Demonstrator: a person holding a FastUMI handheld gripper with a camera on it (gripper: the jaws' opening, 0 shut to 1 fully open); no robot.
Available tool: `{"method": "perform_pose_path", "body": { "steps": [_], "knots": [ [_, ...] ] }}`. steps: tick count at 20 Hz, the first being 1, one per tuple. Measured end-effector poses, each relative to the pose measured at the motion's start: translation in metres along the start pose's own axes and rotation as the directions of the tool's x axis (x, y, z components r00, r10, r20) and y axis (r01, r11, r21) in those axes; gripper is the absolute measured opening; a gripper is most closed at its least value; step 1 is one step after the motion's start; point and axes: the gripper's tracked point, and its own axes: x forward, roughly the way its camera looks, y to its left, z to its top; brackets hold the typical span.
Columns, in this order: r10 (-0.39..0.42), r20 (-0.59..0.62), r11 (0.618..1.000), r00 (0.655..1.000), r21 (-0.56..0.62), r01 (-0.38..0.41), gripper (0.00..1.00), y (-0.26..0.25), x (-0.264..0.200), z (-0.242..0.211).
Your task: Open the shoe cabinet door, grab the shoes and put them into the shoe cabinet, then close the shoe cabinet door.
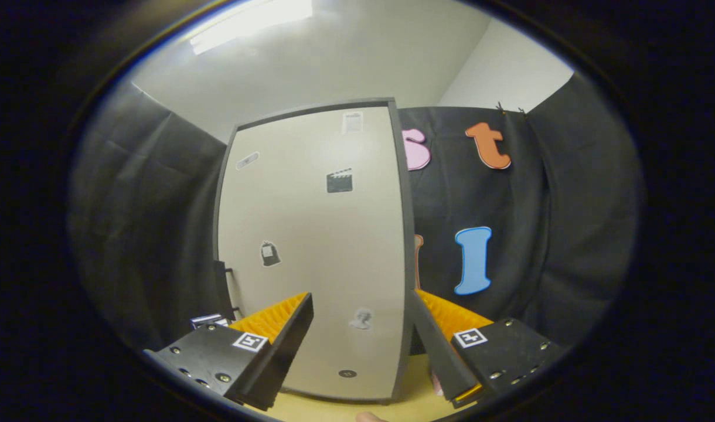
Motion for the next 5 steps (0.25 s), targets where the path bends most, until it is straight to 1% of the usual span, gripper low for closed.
{"method": "perform_pose_path", "body": {
  "steps": [1, 5],
  "knots": [
    [0.004, 0.005, 1.000, 1.000, -0.005, -0.004, 0.99, -0.014, -0.003, 0.002],
    [-0.030, 0.037, 0.999, 0.999, -0.033, 0.031, 0.99, -0.073, -0.011, 0.005]
  ]
}}
